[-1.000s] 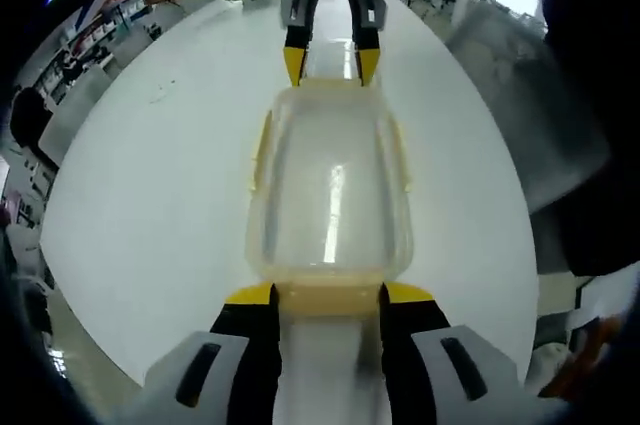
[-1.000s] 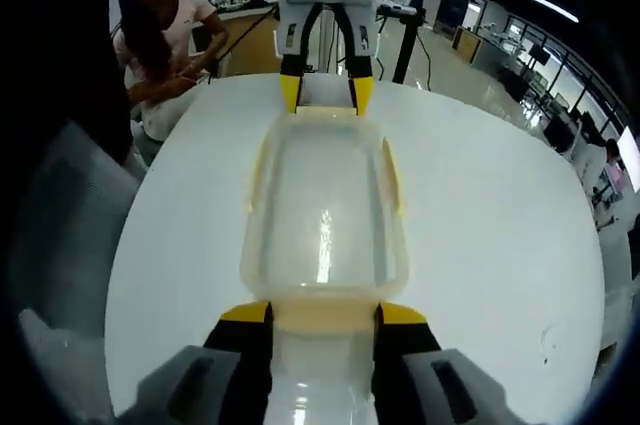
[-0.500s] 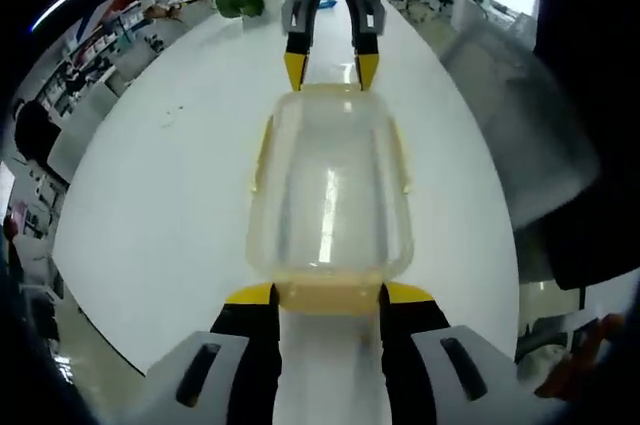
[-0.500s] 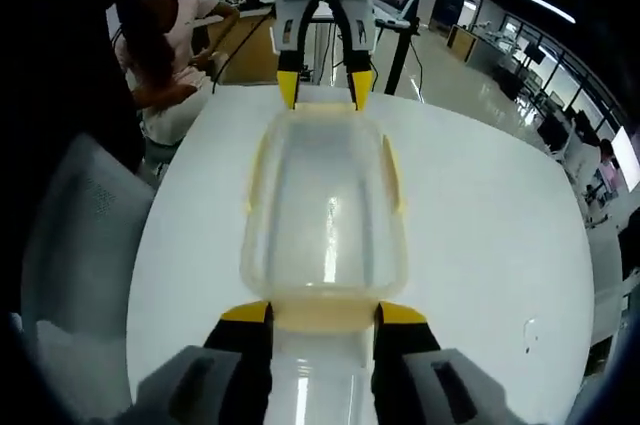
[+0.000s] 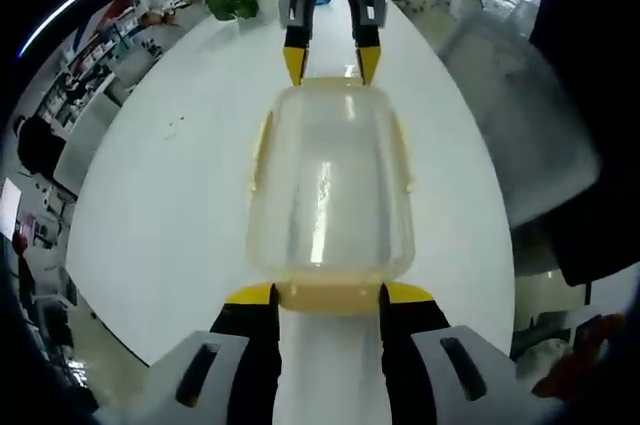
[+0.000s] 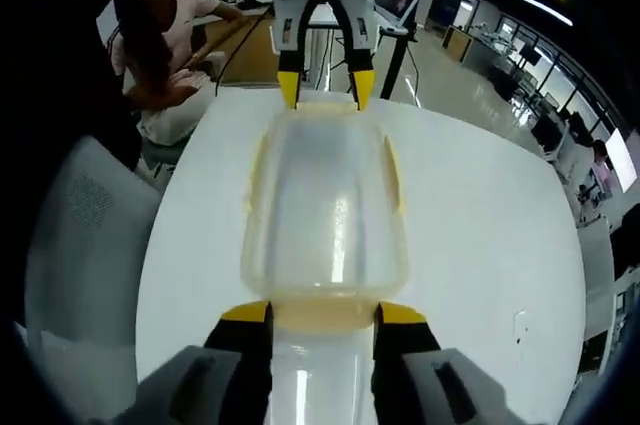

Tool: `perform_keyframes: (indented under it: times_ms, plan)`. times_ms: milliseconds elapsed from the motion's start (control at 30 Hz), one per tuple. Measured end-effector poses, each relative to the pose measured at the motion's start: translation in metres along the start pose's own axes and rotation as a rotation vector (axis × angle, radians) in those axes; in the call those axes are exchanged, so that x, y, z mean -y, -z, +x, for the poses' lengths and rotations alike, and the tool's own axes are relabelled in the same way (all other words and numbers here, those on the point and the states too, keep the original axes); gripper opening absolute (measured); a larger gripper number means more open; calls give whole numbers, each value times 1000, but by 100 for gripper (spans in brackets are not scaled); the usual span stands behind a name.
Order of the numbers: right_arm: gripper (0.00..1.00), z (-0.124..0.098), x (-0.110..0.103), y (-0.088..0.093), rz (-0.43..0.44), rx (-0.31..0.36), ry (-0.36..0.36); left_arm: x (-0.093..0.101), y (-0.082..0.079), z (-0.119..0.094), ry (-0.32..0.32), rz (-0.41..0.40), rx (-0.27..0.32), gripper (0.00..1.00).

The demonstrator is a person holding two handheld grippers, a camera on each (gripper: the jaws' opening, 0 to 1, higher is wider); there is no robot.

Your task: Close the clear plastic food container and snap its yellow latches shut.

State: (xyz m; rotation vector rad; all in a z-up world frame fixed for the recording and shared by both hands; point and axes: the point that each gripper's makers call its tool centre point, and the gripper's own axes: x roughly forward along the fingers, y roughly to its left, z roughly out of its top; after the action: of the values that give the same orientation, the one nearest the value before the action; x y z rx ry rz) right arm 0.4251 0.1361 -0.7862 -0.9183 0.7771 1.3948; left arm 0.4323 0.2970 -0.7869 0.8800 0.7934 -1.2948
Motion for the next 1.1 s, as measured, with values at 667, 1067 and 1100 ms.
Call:
perform_keyframes:
  times_ms: [667,1067,1100]
  plan:
    - [36,-22,-9,20,-22,30,-11,15,-31,2,-48,-47,-25,36]
    - [36,-28,-10,31,-8,52,-34,15,-42,3,-58,-45,-42,36]
    - [36,-29,-9,32,-9,54,-33,14,-44,3,-61,-46,-43,36]
